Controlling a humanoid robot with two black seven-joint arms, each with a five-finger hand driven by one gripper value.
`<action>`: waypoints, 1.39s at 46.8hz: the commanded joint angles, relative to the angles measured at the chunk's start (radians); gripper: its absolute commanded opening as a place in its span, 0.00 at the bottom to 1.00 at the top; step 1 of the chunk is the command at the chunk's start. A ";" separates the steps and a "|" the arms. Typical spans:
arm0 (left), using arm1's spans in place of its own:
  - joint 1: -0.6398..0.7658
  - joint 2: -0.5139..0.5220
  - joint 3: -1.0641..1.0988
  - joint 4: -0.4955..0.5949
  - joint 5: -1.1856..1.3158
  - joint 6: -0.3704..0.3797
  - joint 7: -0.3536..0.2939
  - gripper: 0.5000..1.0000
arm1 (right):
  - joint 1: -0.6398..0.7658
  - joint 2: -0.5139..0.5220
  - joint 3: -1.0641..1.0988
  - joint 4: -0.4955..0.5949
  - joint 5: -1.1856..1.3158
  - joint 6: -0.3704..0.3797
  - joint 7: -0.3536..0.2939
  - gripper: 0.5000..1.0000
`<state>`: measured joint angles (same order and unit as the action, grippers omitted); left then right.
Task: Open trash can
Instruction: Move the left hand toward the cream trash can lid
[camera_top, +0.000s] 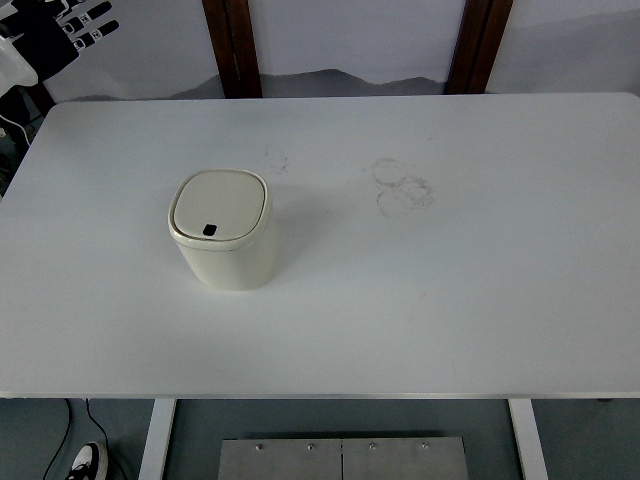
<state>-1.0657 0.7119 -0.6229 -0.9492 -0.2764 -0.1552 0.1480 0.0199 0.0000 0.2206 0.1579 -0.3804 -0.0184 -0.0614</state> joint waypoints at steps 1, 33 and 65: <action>-0.025 0.004 0.002 -0.066 0.000 0.037 0.030 1.00 | 0.000 0.000 0.000 0.000 0.000 0.000 0.000 0.99; -0.517 0.120 0.675 -0.376 0.005 0.072 0.217 1.00 | 0.000 0.000 0.000 0.000 0.000 0.000 0.000 0.99; -0.773 0.084 0.947 -0.529 0.008 -0.006 0.341 1.00 | 0.000 0.000 -0.001 0.000 -0.002 0.000 0.000 0.99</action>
<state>-1.8171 0.7972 0.3042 -1.4660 -0.2682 -0.1430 0.4654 0.0199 0.0000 0.2198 0.1580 -0.3804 -0.0184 -0.0613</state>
